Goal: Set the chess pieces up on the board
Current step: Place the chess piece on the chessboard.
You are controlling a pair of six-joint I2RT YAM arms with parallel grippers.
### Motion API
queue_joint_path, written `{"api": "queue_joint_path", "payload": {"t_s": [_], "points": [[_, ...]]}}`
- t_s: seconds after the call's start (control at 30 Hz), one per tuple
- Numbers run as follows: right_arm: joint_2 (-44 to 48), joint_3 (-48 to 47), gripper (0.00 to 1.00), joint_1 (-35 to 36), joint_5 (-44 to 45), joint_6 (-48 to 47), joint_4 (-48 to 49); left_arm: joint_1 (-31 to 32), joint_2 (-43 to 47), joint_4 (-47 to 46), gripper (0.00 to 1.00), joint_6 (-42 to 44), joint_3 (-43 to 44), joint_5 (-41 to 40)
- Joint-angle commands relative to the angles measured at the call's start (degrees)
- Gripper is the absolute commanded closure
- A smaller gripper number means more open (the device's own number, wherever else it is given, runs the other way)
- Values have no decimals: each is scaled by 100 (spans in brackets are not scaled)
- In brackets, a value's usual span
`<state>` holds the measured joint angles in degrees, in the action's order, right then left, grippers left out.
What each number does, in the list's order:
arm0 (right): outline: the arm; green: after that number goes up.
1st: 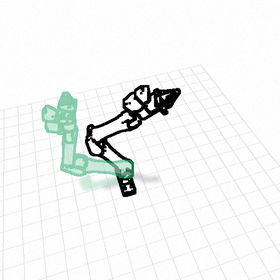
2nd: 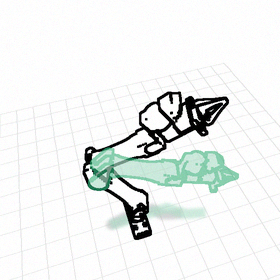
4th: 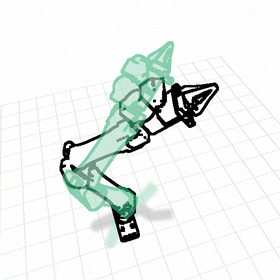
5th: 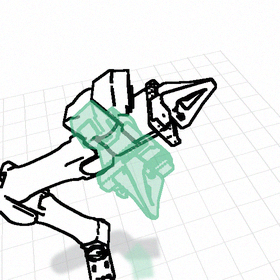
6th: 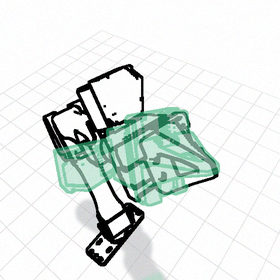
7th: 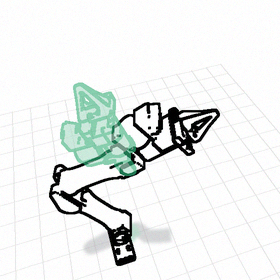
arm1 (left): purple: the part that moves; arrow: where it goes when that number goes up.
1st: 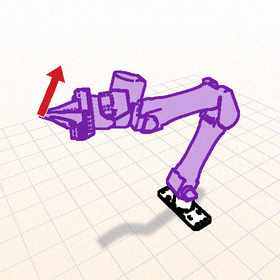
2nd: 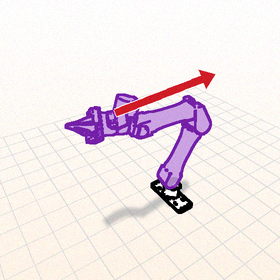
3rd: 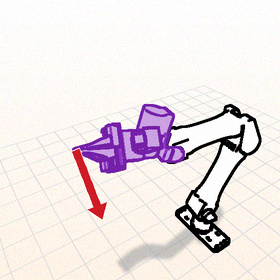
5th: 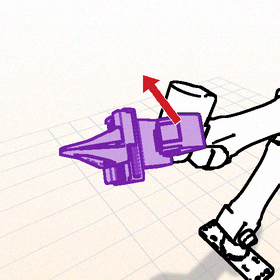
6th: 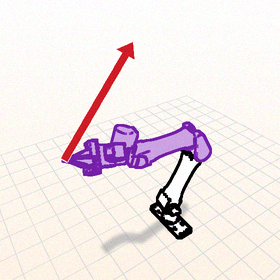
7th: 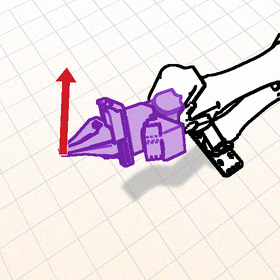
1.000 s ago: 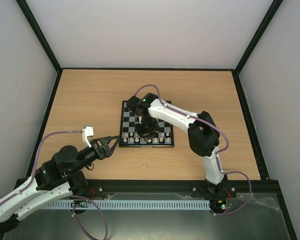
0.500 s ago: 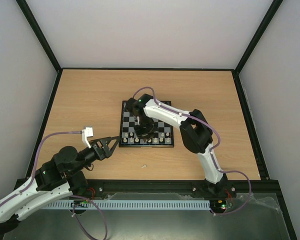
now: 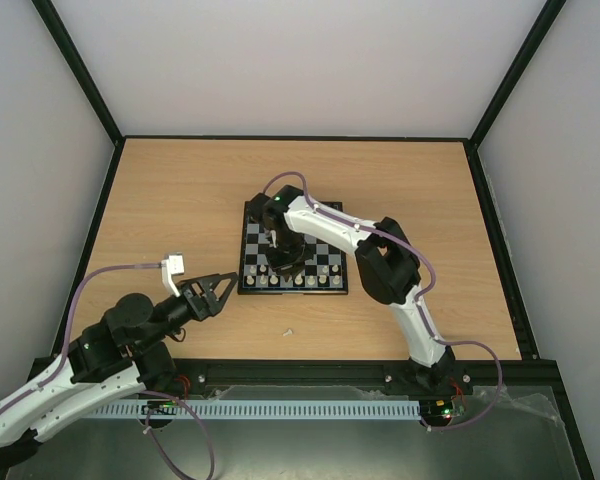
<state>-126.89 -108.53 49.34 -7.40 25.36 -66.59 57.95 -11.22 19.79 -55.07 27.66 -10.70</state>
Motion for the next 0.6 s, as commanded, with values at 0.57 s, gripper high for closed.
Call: {"api": "queue_joint_path", "payload": {"t_s": [0.57], "points": [[-207, -137, 91, -39, -34, -128, -451, 22, 190, 119, 1, 75, -16, -151]]}}
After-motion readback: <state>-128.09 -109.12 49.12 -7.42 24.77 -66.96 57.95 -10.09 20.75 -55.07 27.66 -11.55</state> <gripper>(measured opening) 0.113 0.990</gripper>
